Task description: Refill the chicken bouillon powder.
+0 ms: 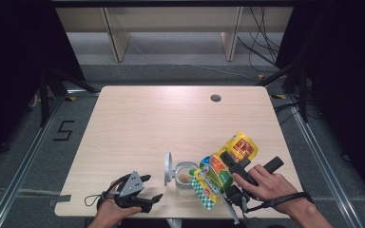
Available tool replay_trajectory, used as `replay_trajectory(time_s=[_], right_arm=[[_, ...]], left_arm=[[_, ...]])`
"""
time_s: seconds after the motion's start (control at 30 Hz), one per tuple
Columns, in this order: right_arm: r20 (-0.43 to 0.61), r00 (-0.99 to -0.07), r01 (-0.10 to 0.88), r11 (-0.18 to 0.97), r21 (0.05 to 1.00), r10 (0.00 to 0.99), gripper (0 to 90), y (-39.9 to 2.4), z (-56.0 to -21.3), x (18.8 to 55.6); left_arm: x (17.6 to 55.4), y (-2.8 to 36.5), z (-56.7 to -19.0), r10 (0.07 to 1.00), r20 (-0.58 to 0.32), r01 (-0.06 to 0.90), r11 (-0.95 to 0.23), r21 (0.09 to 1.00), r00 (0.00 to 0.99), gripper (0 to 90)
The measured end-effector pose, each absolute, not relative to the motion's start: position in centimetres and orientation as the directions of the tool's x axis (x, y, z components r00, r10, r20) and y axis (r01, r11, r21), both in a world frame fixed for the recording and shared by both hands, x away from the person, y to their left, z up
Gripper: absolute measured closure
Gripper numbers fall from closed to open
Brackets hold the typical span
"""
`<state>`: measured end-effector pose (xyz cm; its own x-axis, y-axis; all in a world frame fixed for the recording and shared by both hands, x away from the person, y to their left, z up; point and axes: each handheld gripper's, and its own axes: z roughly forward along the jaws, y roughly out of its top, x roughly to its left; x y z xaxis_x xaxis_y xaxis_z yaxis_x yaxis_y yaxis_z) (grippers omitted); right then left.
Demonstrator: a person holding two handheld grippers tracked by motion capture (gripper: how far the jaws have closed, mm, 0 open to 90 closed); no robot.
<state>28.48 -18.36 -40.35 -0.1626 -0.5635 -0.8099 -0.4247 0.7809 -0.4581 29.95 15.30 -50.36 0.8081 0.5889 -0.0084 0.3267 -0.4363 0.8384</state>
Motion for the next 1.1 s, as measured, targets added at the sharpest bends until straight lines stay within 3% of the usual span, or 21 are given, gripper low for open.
replay_trajectory(time_s=[1.1], right_arm=[[-0.781,-0.138,-0.442,0.744,-0.502,-0.609,49.4,-18.17,-39.90,28.64]], left_arm=[[29.92,15.29,-50.31,0.587,-0.003,0.324,-0.442,0.837,0.809,22.8]])
